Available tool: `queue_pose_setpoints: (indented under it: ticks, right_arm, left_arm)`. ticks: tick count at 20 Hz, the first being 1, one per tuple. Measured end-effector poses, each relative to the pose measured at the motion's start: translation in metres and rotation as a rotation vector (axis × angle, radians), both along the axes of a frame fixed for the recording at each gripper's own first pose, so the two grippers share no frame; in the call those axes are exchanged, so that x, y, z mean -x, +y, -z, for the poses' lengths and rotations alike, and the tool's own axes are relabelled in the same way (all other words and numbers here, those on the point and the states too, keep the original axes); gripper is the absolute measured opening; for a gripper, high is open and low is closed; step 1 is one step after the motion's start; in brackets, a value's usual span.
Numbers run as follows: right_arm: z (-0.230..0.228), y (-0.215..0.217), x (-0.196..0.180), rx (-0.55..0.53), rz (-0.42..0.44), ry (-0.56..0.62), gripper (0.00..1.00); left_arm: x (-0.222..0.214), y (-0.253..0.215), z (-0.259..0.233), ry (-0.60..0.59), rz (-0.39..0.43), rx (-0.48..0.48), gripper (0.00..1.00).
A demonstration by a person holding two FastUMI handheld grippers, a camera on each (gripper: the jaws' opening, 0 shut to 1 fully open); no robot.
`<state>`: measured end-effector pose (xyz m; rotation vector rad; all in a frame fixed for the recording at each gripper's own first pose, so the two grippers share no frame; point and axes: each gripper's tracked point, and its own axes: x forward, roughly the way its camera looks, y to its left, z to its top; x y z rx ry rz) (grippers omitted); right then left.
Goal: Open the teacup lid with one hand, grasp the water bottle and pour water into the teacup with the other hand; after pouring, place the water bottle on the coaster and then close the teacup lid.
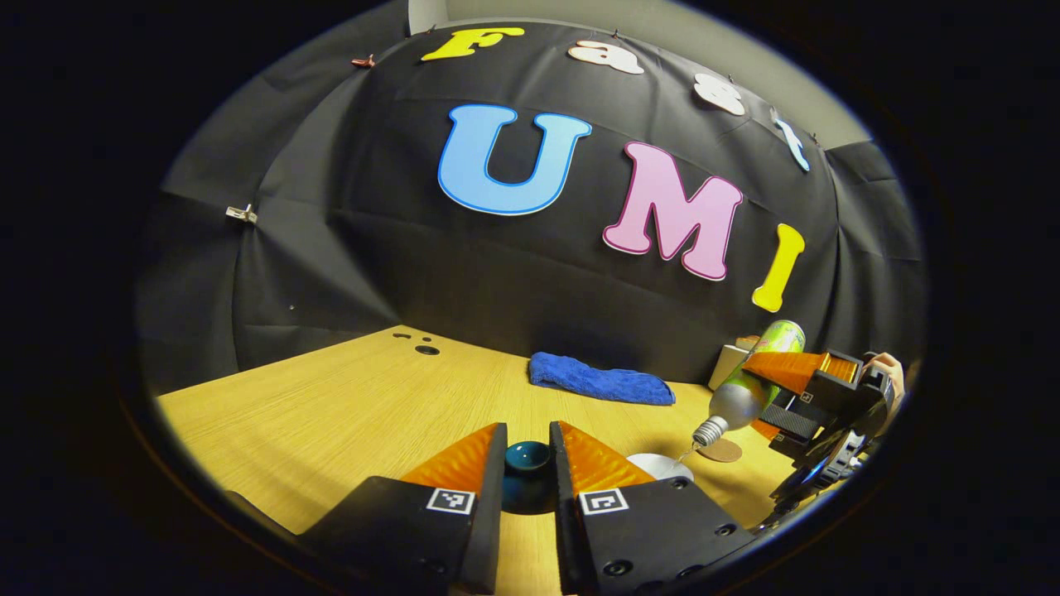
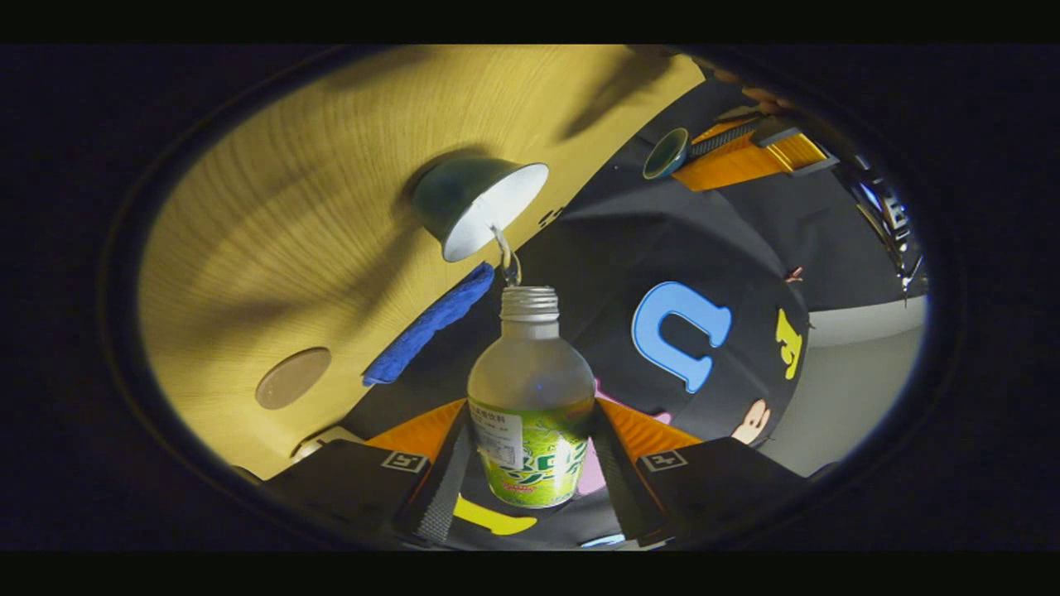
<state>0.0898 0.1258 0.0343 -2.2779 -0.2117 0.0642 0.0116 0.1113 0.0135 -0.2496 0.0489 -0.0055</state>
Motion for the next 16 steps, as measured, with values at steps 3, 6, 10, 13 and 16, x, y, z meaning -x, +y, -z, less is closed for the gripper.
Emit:
queue_pose_setpoints:
  ticks: [3,6,10,13,16]
  right_arm:
    - [0.000,0.005,0.002,0.029,-0.024,-0.009,0.77]
    - [-0.002,0.008,0.003,0.050,-0.034,-0.015,0.77]
    - [-0.008,0.011,-0.002,0.076,-0.038,-0.023,0.77]
    - [-0.008,0.011,0.000,0.078,-0.041,-0.024,0.77]
    - [-0.007,0.012,0.000,0.080,-0.048,-0.024,0.77]
  left_arm:
    - [0.000,0.001,-0.002,0.000,0.000,0.001,0.31]
    - [0.001,0.001,-0.001,-0.001,-0.002,0.000,0.34]
    - [0.000,0.002,-0.002,0.000,-0.001,0.004,0.31]
    - [0.000,0.002,-0.001,0.001,-0.001,0.005,0.31]
    - [0.001,0.002,-0.001,0.000,0.001,0.005,0.31]
